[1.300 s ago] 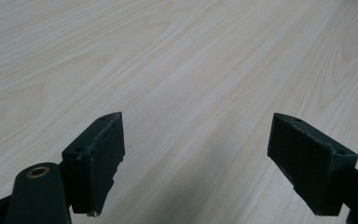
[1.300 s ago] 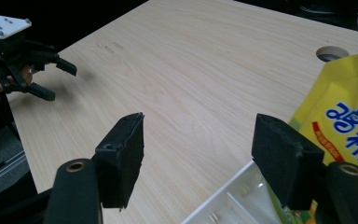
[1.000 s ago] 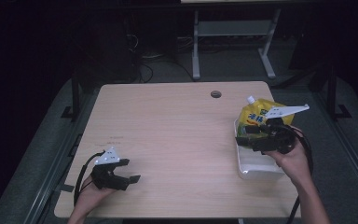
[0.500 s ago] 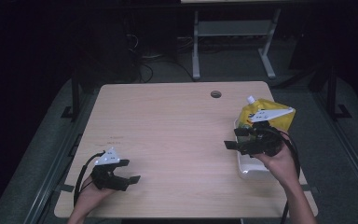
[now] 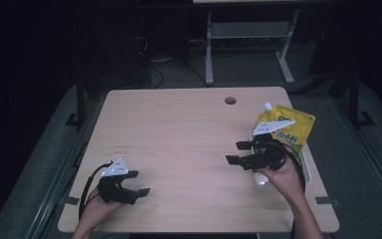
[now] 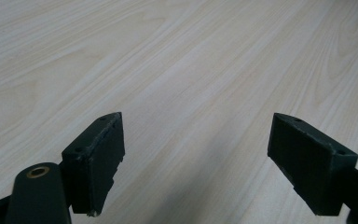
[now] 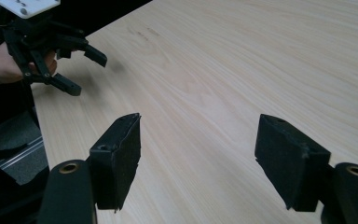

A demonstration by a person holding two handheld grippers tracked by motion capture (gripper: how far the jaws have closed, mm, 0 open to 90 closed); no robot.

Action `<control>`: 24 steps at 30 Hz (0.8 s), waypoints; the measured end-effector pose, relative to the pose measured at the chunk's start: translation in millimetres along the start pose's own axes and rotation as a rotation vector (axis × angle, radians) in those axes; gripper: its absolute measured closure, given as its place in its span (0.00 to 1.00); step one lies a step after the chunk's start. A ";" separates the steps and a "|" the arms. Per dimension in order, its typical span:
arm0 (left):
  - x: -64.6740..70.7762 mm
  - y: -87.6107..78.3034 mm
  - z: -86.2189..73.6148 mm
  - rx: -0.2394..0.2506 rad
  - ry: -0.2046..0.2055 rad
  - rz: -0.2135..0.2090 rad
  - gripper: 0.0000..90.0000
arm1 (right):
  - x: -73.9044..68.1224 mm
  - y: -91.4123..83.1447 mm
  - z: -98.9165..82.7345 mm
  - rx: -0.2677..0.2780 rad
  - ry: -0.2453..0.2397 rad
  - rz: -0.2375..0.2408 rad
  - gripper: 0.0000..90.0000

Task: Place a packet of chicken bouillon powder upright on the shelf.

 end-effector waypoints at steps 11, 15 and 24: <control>1.4 0.5 -0.2 -0.004 0.000 -0.011 0.21 | -13.3 23.3 -5.5 -0.011 -0.013 0.057 0.34; 1.2 2.5 -0.1 -0.007 -0.006 -0.008 0.20 | -14.3 35.1 -12.9 -0.039 -0.004 0.075 0.34; 2.9 6.0 1.6 -0.012 0.003 -0.018 0.21 | -21.3 57.1 -25.8 -0.092 0.019 0.085 0.34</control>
Point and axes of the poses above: each handheld gripper's, and its own axes: y roughly forward along the jaws, z roughly out of its top, x roughly to its right, the point moved 3 cm from there along y, roughly forward along the jaws, and after that the axes turned 6 degrees about z, right-handed, at the moved point
